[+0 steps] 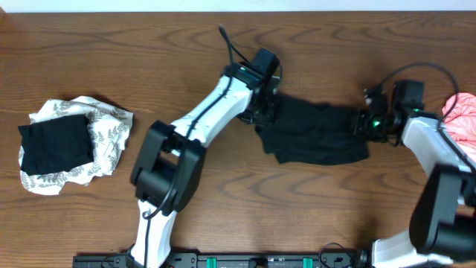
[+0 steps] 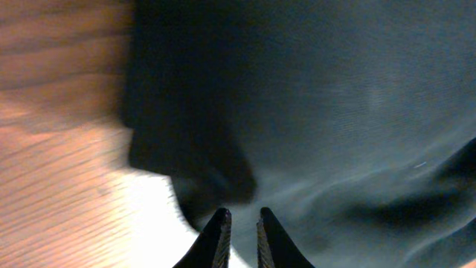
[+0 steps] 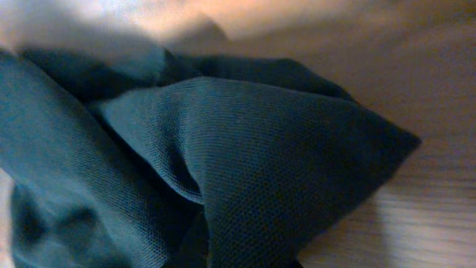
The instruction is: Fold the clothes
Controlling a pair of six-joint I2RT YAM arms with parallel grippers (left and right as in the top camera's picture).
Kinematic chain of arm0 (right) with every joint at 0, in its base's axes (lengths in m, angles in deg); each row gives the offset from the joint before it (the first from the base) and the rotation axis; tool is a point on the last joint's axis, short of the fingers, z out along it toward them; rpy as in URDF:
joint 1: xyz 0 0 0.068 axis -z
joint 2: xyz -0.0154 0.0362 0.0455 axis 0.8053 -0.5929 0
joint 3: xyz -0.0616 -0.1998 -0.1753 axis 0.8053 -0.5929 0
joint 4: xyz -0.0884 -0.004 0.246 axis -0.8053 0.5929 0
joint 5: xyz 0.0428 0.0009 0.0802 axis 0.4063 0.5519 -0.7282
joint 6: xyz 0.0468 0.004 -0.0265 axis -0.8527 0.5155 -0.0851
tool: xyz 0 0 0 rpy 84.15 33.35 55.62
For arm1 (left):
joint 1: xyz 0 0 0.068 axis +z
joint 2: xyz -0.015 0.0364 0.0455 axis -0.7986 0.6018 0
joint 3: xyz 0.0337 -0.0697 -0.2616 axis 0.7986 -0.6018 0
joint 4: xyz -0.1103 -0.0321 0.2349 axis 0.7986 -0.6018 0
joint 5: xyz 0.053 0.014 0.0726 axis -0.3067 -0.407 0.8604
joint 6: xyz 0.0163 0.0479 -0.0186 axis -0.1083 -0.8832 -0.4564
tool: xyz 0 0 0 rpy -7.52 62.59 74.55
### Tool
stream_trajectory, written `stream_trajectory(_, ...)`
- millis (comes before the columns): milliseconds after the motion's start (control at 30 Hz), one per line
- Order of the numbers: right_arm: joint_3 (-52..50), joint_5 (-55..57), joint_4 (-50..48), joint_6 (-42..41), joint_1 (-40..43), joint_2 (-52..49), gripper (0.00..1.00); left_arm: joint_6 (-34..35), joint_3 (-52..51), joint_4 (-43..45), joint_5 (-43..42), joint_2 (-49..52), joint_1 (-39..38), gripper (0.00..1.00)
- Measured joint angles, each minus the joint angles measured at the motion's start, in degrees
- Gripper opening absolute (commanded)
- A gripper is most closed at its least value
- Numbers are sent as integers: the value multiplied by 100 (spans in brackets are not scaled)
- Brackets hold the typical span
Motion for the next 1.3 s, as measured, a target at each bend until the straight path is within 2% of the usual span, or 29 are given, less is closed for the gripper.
stream_trajectory(200,758,1086,466,267,-275,658,1,2,-24,-103,17,-1121,376,15)
stream_trajectory(400,1036,2280,704,503,-1268,682,1,2,-24,-243,120,-2229,894,15)
stream_trajectory(633,1036,3412,708,601,-2288,647,1,0,-24,-332,173,-2999,1217,14)
stream_trajectory(1033,1038,4009,586,667,-3206,-420,1,0,-24,-533,173,-3254,1220,15)
stream_trajectory(1300,1058,4697,643,662,-3805,-577,1,0,-24,-544,173,-3254,1220,15)
